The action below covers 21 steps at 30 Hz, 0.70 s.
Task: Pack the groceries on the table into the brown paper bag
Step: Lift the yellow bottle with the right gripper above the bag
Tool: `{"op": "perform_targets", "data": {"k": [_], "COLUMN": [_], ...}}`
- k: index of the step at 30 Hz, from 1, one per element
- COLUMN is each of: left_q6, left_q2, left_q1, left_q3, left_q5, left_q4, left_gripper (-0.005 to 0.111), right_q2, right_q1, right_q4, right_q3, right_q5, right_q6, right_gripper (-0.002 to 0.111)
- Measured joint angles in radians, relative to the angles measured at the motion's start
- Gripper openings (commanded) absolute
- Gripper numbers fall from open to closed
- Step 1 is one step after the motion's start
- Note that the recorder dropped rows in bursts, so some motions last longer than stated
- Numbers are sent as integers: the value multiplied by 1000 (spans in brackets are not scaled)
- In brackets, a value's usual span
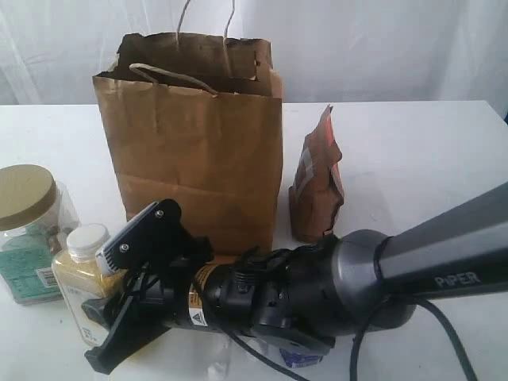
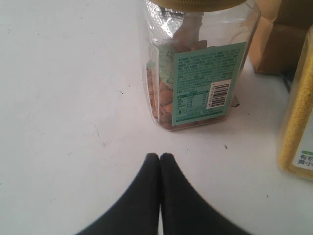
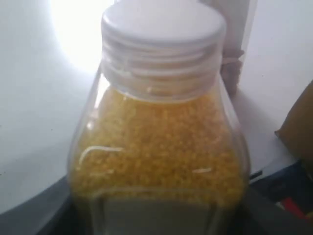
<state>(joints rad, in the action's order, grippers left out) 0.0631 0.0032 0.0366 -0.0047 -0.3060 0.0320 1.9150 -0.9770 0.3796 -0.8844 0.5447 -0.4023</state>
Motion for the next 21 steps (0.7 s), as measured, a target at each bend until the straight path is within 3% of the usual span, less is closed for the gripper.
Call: {"op": "perform_targets", "data": {"k": [11, 21], "left_q6": [0, 0], "left_q2": [0, 0], "left_q1": [0, 0], "left_q3": [0, 0], "left_q5": [0, 0], "left_q4": [0, 0], "left_gripper": [0, 0], "right_q2": [-92, -431], "right_q1": [0, 0], "right_q4": [0, 131], "right_q3": [0, 0], "right_q5": [-21, 50], "right_q6": [0, -79], "right_gripper": [5, 5]}}
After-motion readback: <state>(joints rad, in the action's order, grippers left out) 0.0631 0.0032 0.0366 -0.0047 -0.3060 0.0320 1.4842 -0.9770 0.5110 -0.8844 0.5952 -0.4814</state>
